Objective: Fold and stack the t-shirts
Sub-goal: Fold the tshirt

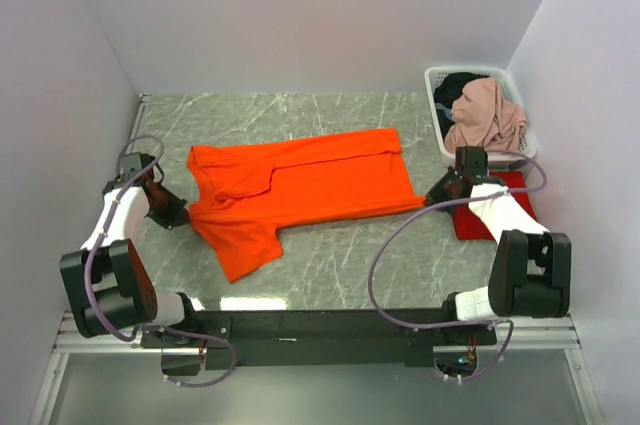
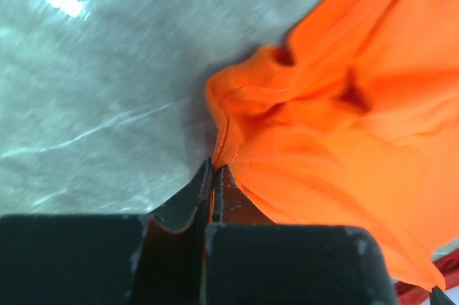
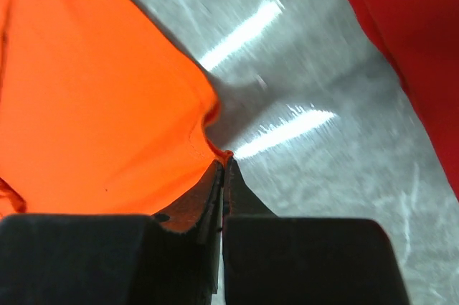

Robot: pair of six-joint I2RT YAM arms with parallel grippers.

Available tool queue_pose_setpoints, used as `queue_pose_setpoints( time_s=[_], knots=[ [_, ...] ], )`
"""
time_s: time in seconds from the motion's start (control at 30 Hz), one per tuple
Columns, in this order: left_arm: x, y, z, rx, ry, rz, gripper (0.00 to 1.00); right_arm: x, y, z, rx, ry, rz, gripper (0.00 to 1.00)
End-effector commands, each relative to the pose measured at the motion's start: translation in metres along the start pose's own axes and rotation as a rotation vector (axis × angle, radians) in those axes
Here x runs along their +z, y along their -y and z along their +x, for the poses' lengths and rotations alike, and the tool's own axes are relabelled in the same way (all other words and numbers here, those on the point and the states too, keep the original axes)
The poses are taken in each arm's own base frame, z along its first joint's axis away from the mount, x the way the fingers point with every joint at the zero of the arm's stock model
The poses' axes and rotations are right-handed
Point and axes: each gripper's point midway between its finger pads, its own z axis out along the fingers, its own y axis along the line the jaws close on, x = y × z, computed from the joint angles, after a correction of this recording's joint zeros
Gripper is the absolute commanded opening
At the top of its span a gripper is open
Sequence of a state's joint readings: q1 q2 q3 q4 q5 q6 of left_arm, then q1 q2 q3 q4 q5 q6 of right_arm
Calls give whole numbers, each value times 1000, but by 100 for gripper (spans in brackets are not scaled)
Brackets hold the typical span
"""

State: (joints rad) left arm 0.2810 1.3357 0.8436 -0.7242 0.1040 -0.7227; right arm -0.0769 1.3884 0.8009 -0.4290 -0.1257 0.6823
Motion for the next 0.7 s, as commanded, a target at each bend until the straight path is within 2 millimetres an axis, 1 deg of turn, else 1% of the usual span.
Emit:
queue_pose_setpoints(
  time_s=[0.0,0.03,0.07,0.1,0.17,0.2,0.23,0.27,0.3,0.33,0.37,0.43,0.47,0.5,0.53,0.6,0.67],
  knots=[
    [-6,21,-22,-5,31,49,1,0,-17,-22,-27,39,-12,0],
    [-5,23,-23,-3,25,49,1,-2,-25,-29,-38,50,-24,0],
    [-4,27,-27,-2,22,51,1,3,-26,-29,-44,34,-14,0],
    [-3,30,-27,-2,10,63,1,1,-34,-37,-49,44,-25,0],
    [-2,38,-33,-4,11,76,1,7,-40,-40,-61,33,-20,0],
    [-1,39,-34,-4,10,76,1,5,-47,-48,-72,48,-21,0],
    [-3,43,-40,-4,21,83,1,6,-50,-51,-80,53,-18,0],
    [0,44,-42,-7,14,77,1,13,-51,-52,-92,42,-5,0],
    [1,46,-45,-6,17,78,1,11,-60,-60,-101,58,-13,0],
    [1,50,-49,-1,24,84,1,19,-59,-60,-102,43,2,0],
    [6,51,-51,-2,14,76,1,21,-62,-61,-115,40,4,0],
    [9,54,-55,0,15,78,1,27,-67,-67,-123,40,14,0],
    [14,54,-56,-4,7,68,1,29,-69,-68,-132,38,14,0],
    [17,55,-57,-5,7,70,1,30,-76,-71,-141,44,5,0],
    [20,55,-58,-6,7,69,1,37,-74,-70,-143,34,17,0],
    [27,54,-60,-6,2,60,1,41,-82,-74,-151,39,3,0],
    [33,57,-64,-14,2,63,1,49,-82,-76,-153,34,9,0]
  ],
)
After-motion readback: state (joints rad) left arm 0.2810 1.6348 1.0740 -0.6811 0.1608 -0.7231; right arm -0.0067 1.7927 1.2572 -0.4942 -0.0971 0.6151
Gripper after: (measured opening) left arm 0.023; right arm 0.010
